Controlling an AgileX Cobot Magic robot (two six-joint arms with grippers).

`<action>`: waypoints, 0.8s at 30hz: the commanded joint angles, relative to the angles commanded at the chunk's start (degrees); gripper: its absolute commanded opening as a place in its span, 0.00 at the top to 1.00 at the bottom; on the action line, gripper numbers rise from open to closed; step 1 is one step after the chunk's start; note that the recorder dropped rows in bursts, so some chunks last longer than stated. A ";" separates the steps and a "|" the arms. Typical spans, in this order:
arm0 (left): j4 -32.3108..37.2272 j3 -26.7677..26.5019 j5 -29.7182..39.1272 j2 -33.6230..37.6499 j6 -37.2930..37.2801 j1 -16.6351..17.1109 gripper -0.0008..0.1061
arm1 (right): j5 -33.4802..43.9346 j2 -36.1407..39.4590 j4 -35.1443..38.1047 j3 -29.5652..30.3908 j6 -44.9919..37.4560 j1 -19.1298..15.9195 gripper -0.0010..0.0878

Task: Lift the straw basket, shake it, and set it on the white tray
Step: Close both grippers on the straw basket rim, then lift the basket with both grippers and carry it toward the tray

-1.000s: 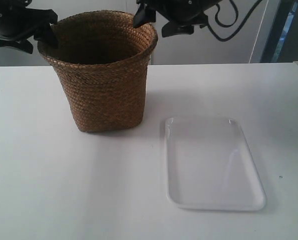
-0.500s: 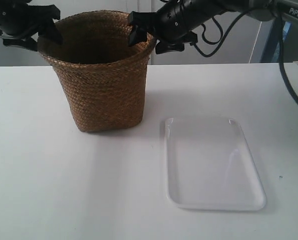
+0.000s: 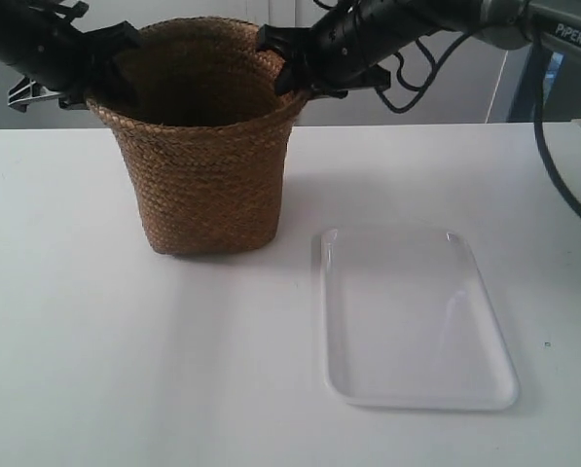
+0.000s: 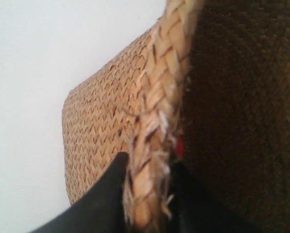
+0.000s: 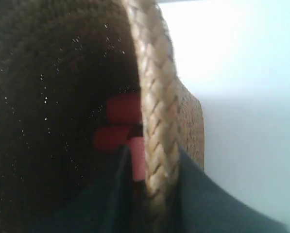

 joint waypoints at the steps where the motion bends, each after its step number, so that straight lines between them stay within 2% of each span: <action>1: -0.10 0.00 0.60 0.00 0.75 0.00 0.99 | 0.46 -0.14 0.24 0.00 0.00 -0.28 0.99; 8: -1.98 0.00 4.06 -2.71 6.88 -0.63 0.99 | 1.88 -7.56 -2.43 0.00 -0.34 -0.28 0.99; 11: -1.85 0.00 4.18 -6.36 9.15 -1.67 0.99 | 7.77 -11.52 -5.27 0.00 -0.34 -0.28 0.99; 14: 1.44 0.00 4.92 -10.88 10.98 -3.86 0.99 | 14.25 -14.42 -5.88 0.12 -0.22 -0.06 0.99; 16: 3.75 0.00 4.92 -13.74 10.98 -5.72 0.99 | 15.87 -16.80 -8.06 0.65 1.65 0.09 0.99; 20: 5.96 0.00 5.33 -18.24 9.54 -8.00 0.99 | 14.49 -24.01 -12.73 4.42 4.31 2.10 0.99; 24: 9.00 1.41 5.21 -22.13 9.44 -9.86 0.99 | 11.15 -31.52 -18.80 12.19 6.54 5.40 0.99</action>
